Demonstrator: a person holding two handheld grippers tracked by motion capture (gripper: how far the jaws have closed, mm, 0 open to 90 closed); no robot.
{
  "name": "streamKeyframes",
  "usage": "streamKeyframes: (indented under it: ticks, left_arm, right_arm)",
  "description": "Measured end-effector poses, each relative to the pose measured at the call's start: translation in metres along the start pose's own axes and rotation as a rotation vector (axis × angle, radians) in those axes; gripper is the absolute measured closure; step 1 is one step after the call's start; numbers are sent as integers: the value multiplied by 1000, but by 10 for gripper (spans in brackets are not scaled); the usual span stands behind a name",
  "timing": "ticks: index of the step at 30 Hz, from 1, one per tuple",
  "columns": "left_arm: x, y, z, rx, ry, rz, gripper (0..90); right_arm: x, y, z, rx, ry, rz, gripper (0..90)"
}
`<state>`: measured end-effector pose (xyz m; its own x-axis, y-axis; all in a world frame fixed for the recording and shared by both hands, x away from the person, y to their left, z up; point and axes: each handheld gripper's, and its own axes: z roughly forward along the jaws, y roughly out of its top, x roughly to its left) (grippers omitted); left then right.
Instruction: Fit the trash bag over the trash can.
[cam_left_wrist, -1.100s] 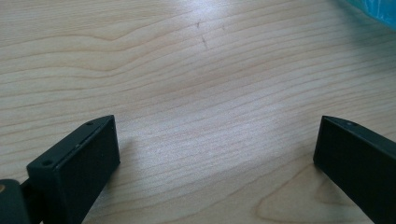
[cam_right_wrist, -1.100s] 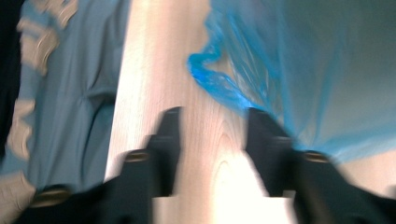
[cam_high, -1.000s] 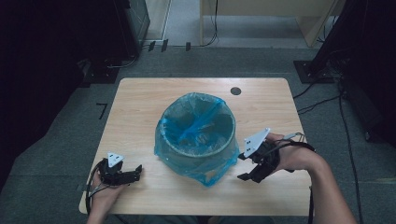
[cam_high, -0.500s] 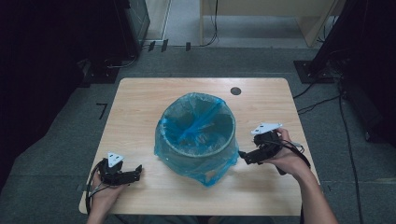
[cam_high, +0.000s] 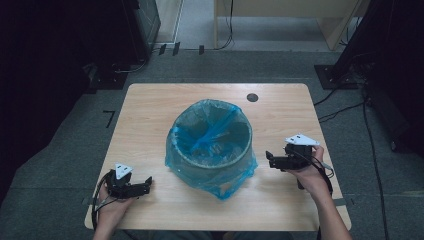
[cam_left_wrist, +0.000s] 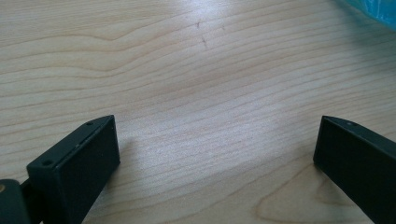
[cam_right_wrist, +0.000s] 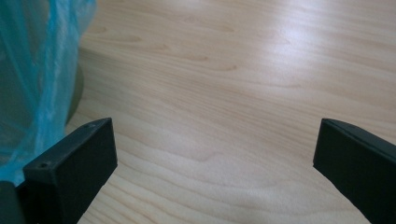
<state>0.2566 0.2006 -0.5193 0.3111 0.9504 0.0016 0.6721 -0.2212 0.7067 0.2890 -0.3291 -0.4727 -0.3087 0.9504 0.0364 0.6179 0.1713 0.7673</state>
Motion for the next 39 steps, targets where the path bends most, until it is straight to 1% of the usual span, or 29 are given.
streamKeyframes:
  ticks: [3,7,15,19,23,29,30,35,39]
  left_arm:
    - [0,0,0,0,0,0,0]
    - [0,0,0,0,0,0,0]
    - [0,0,0,0,0,0,0]
    - [0,0,0,0,0,0,0]
    - [0,0,0,0,0,0,0]
    - [0,0,0,-1,0,-1,0]
    - [0,0,0,-1,0,-1,0]
    - [0,0,0,-1,0,-1,0]
    - [0,0,0,-1,0,-1,0]
  right_arm:
    - [-3,-6,0,16,-4,3,0]
    - [-8,-14,-3,26,-24,26,0]
    - [-23,-31,-11,28,-48,62,0]
    - [-29,-40,-14,41,-64,62,0]
    - [-34,-49,-17,48,-71,74,0]
    - [-41,-63,-22,48,-69,73,0]
    - [-41,-65,-23,52,-67,76,0]
    - [-46,-78,-27,75,-81,51,0]
    - [-49,-87,-29,88,-76,56,0]
